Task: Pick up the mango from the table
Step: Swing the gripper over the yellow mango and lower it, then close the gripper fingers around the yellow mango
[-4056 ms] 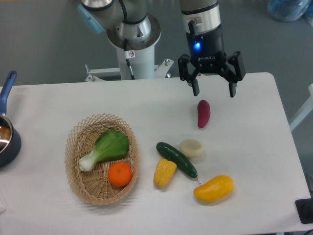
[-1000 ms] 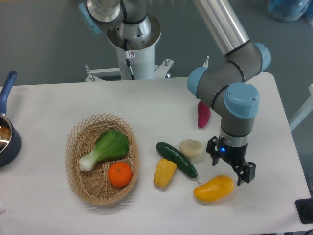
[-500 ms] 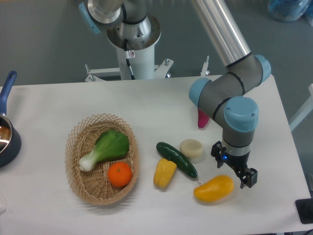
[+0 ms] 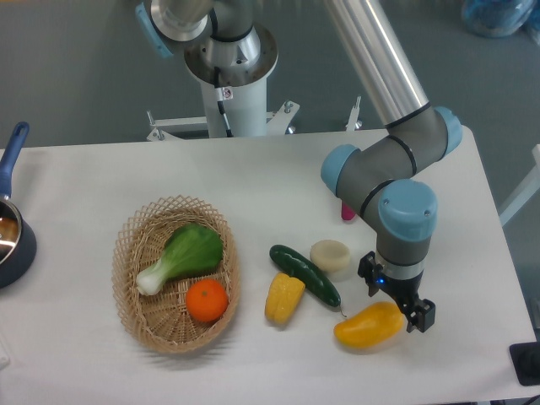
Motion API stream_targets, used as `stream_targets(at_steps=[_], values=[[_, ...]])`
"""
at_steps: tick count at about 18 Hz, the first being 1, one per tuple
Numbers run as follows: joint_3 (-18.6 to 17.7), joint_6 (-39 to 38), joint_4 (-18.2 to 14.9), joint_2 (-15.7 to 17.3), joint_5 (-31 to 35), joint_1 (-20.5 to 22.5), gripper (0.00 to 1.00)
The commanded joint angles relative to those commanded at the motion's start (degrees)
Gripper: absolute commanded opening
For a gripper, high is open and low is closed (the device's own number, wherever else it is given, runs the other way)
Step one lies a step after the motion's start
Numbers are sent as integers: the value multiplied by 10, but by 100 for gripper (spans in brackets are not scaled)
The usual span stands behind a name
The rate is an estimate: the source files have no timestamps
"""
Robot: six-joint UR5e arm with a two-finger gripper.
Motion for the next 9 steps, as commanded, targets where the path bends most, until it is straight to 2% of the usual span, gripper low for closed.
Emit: stream_targets(at_steps=[3,9], values=[[0,0,0,-2,7,-7,100],[6,-5,1,-14,62,-26,100]])
